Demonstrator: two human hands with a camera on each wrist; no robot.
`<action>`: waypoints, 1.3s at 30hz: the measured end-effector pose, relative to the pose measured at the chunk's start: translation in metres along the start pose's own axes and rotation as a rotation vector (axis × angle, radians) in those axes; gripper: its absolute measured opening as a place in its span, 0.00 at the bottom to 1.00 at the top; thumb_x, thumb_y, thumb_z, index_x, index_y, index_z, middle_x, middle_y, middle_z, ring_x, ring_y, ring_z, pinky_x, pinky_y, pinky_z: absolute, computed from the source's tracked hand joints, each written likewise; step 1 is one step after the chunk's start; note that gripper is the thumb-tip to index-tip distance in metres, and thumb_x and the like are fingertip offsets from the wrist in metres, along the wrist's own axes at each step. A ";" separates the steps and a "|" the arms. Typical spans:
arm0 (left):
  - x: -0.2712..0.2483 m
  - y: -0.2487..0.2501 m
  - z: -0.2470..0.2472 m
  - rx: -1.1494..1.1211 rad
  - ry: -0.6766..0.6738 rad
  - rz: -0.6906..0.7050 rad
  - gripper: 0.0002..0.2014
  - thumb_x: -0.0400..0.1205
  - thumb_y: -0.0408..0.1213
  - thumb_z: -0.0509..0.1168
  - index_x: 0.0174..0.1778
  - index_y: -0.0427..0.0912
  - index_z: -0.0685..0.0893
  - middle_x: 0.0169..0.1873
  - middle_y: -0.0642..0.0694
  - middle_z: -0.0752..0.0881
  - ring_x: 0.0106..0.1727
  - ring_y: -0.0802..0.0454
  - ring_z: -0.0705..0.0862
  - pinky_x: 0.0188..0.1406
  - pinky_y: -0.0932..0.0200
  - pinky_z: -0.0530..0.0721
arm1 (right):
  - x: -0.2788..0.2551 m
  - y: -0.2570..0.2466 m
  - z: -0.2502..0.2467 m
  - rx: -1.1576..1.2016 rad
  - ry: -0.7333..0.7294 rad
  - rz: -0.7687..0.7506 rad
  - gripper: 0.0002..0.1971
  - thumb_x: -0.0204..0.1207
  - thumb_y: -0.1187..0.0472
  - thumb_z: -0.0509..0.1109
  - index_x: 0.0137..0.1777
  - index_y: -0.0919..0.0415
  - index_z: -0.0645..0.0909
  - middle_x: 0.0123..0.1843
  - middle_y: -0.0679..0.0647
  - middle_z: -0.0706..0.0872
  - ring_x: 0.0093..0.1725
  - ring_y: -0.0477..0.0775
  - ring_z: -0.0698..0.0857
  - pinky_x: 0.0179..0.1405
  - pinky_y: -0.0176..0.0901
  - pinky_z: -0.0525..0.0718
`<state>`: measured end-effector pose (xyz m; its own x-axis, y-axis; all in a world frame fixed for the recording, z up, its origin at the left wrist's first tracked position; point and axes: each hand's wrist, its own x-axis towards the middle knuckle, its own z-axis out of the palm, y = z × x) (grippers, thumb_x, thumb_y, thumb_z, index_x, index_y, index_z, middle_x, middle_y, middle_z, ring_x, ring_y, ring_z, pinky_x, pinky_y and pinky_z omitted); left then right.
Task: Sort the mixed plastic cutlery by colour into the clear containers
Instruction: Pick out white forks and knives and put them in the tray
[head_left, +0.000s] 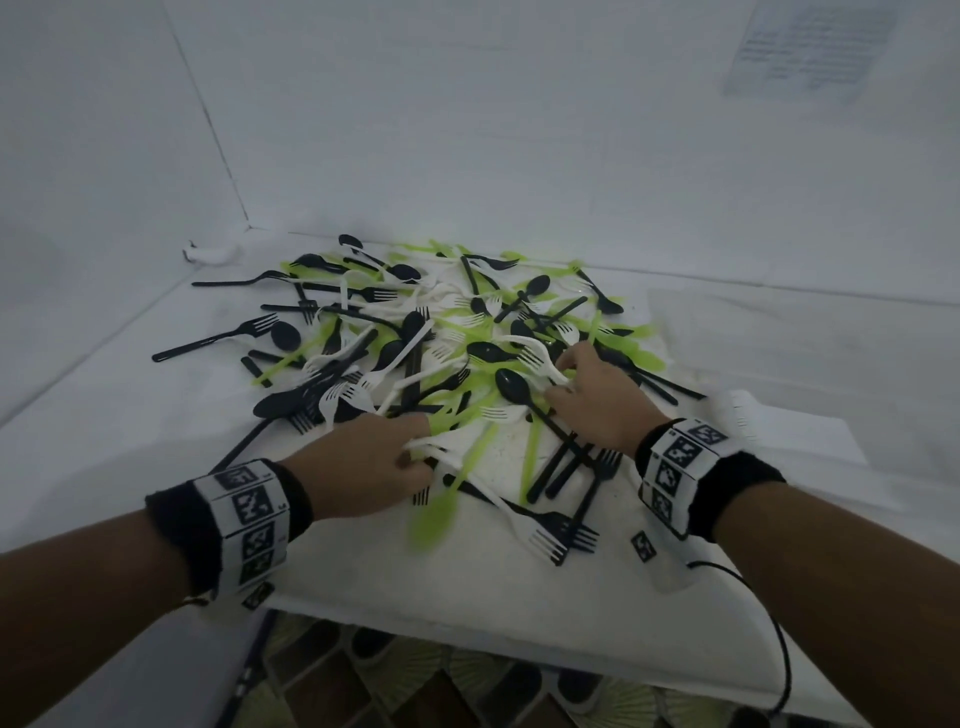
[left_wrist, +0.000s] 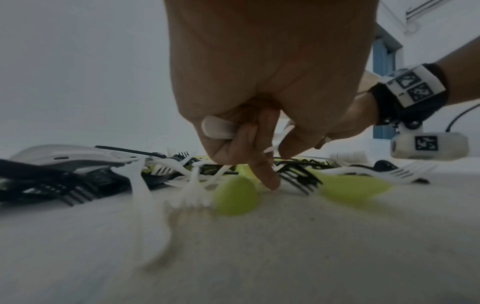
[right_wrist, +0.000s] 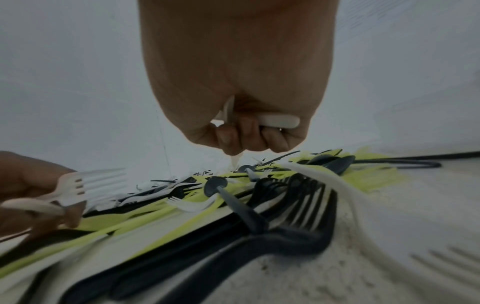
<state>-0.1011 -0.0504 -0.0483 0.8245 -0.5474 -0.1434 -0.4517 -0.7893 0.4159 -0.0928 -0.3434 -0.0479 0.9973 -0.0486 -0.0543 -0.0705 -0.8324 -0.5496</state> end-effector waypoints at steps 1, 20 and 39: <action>0.001 0.002 -0.001 -0.058 0.008 -0.030 0.07 0.81 0.49 0.65 0.47 0.52 0.76 0.33 0.46 0.85 0.26 0.53 0.77 0.32 0.54 0.78 | 0.000 0.001 0.000 -0.026 -0.010 0.016 0.14 0.83 0.48 0.65 0.62 0.54 0.70 0.44 0.51 0.83 0.45 0.54 0.84 0.41 0.49 0.79; -0.029 0.001 -0.026 -0.611 -0.064 -0.367 0.25 0.86 0.31 0.60 0.72 0.62 0.62 0.31 0.51 0.89 0.35 0.53 0.78 0.33 0.61 0.77 | -0.017 -0.046 0.020 -0.083 -0.441 -0.042 0.22 0.78 0.39 0.74 0.42 0.59 0.81 0.35 0.51 0.81 0.31 0.50 0.78 0.32 0.41 0.77; -0.005 -0.045 -0.030 -0.650 0.138 -0.288 0.15 0.91 0.44 0.59 0.46 0.35 0.78 0.33 0.44 0.82 0.25 0.57 0.72 0.30 0.59 0.71 | -0.003 -0.083 -0.001 -0.361 -0.038 -0.043 0.10 0.78 0.56 0.65 0.38 0.60 0.79 0.35 0.52 0.86 0.35 0.55 0.84 0.32 0.45 0.80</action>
<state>-0.0750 -0.0042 -0.0396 0.9350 -0.2692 -0.2309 0.0482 -0.5486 0.8347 -0.0898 -0.2751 -0.0010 0.9974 0.0056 -0.0723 -0.0107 -0.9747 -0.2232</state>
